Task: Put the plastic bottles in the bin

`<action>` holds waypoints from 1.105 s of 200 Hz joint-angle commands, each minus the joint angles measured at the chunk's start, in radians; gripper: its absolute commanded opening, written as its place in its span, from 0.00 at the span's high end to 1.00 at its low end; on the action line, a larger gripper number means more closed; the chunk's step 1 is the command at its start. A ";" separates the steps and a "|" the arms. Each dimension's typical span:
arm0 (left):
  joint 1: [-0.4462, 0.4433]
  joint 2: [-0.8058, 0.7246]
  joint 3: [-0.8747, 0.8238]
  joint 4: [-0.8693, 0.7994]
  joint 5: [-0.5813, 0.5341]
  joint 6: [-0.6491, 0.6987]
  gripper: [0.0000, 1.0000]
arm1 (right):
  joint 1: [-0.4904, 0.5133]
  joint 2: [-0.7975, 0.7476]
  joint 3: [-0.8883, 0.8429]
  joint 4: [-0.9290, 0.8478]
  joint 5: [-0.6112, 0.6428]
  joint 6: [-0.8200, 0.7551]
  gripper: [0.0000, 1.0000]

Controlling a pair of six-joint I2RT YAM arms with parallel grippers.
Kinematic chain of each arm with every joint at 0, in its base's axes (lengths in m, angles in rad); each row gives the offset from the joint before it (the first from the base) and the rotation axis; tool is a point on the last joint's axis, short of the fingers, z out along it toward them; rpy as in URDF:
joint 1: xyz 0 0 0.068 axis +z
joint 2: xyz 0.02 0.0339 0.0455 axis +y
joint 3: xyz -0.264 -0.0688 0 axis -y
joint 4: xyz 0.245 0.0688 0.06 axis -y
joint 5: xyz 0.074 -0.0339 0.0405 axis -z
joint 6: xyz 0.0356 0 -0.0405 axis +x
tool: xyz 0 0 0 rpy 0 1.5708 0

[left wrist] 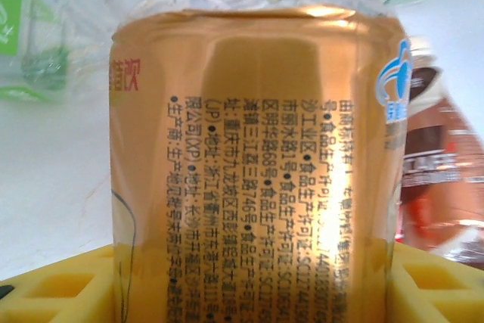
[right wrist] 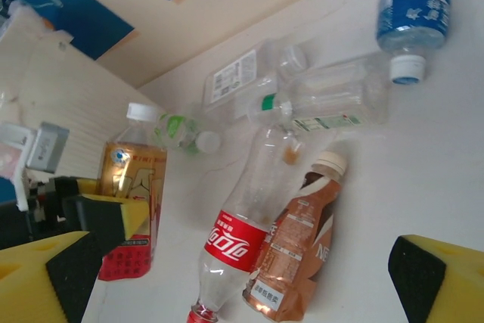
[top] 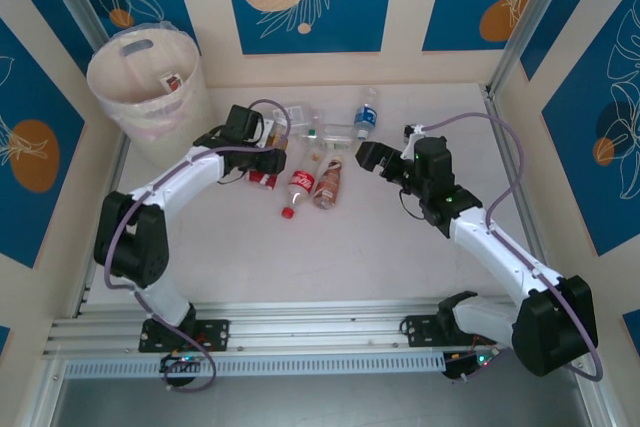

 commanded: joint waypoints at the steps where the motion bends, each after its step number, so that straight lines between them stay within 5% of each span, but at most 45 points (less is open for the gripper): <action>1: 0.000 -0.069 -0.028 0.089 0.108 -0.006 0.88 | 0.040 -0.007 -0.005 0.072 0.053 -0.124 0.00; 26: 0.000 -0.113 -0.039 0.119 0.133 -0.011 1.00 | 0.086 -0.007 -0.023 0.129 0.075 -0.241 0.00; 75: 0.001 -0.241 -0.112 0.352 0.263 -0.006 1.00 | 0.133 0.011 -0.037 0.202 0.067 -0.327 0.00; 117: 0.003 -0.381 -0.201 0.561 -0.059 -0.048 1.00 | 0.151 0.049 0.008 0.213 -0.017 -0.326 0.00; 175: 0.019 -0.497 -0.212 0.747 -0.065 -0.078 1.00 | 0.163 0.081 0.035 0.265 -0.025 -0.334 0.00; 221: 0.036 -0.497 -0.187 0.909 -0.305 -0.025 1.00 | 0.169 0.085 0.036 0.276 -0.026 -0.334 0.00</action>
